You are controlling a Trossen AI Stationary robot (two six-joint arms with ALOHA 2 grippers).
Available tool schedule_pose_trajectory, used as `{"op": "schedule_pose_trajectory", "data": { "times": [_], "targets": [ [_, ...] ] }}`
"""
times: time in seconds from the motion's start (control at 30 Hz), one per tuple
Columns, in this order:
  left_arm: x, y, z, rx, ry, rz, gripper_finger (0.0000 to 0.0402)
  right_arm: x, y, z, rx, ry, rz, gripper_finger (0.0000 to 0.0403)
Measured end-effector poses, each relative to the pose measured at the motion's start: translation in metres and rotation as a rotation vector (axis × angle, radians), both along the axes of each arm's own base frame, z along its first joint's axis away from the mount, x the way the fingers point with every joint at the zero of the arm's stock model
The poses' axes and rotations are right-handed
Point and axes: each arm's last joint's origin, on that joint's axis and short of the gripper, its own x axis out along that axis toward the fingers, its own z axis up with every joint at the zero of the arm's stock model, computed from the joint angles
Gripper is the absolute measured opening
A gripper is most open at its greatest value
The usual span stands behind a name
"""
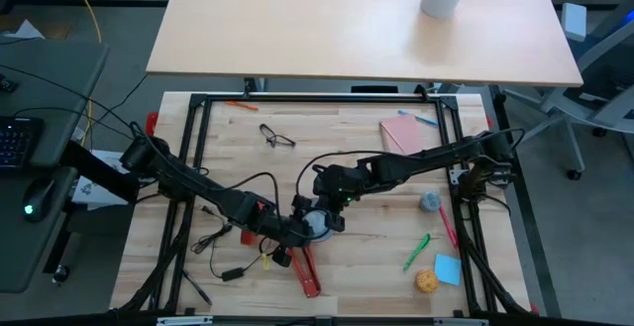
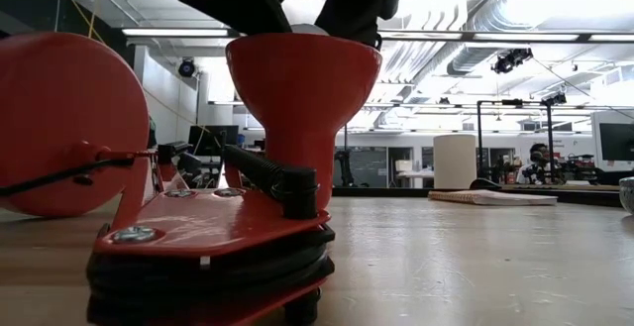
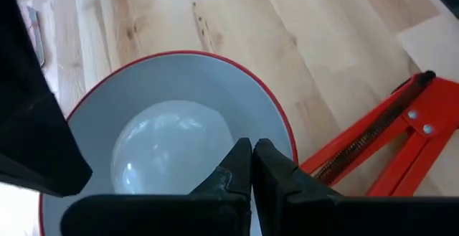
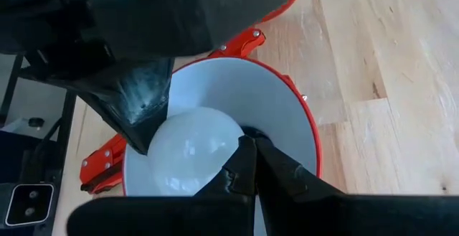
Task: Screw lightbulb
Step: Insert the lightbulb into the lamp
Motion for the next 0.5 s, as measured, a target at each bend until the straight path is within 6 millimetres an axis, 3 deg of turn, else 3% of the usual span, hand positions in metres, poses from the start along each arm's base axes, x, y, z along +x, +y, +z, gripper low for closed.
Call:
{"op": "schedule_pose_trajectory", "data": {
  "times": [0.5],
  "targets": [
    [0.0030,0.0093,0.0001,0.000,0.003,0.045,0.0000,-0.0034,0.0096,-0.0017,-0.004,0.027,-0.009,0.0000]
  ]
}}
